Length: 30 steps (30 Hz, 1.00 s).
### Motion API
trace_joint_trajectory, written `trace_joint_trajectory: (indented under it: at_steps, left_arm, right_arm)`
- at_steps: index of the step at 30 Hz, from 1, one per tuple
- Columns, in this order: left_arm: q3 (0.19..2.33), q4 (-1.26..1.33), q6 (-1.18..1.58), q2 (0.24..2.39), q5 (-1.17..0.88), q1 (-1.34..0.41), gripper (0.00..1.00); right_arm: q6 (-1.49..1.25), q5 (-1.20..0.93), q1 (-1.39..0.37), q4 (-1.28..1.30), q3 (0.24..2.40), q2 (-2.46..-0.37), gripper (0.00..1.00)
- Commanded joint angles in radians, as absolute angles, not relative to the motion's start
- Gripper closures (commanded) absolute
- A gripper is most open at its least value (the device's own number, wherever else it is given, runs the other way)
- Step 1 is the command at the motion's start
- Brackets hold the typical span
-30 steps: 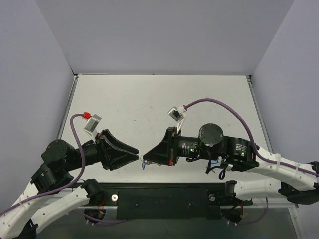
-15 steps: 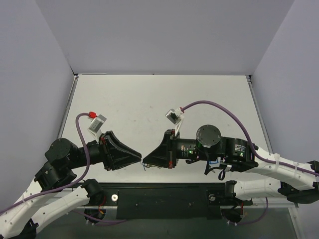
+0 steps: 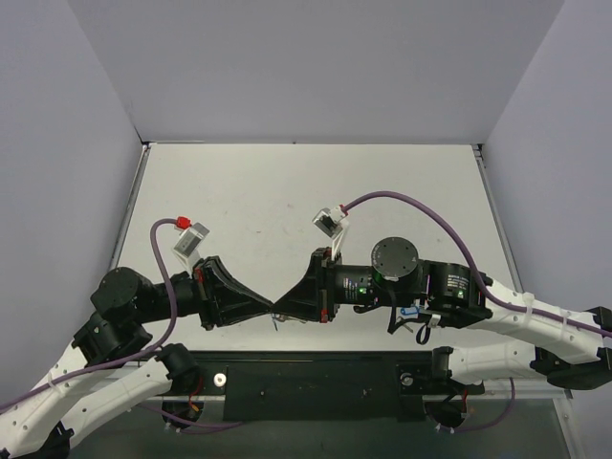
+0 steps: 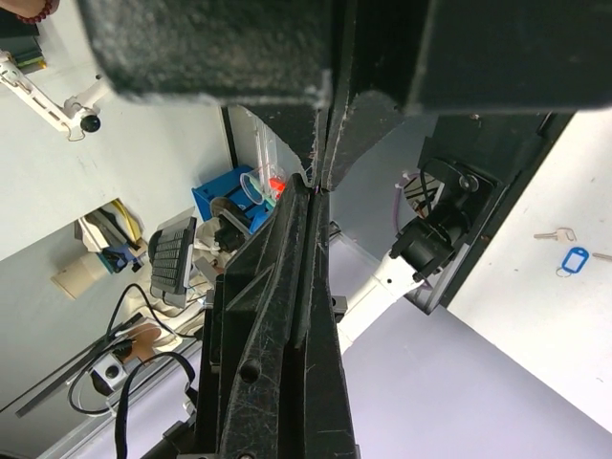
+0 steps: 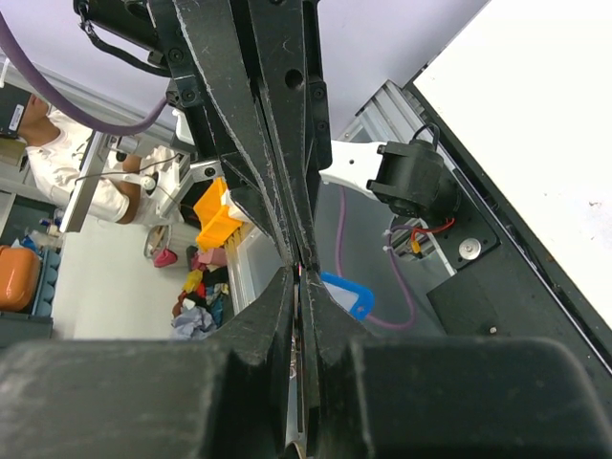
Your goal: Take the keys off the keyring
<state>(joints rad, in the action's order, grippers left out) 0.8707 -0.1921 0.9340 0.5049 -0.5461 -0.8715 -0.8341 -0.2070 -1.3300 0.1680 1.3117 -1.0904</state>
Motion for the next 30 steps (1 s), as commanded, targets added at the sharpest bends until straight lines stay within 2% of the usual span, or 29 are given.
trace_joint_trajectory:
  at_steps: [1,18,30]
  left_arm:
    - [0.859,-0.107,0.954,0.492,-0.549,-0.874,1.00]
    - [0.666,-0.095,1.140,0.371,-0.105,-0.874,1.00]
    - [0.621,-0.129,1.173,0.287,0.028,-0.874,1.00]
  right_arm:
    - [-0.828,-0.204,-1.336,0.109,1.355,-1.098,1.00]
    - [-0.956,0.047,-1.336,-0.041,1.272,-1.152,1.00]
    - [-1.012,0.120,-1.327,-0.078,1.230,-1.193,1.00]
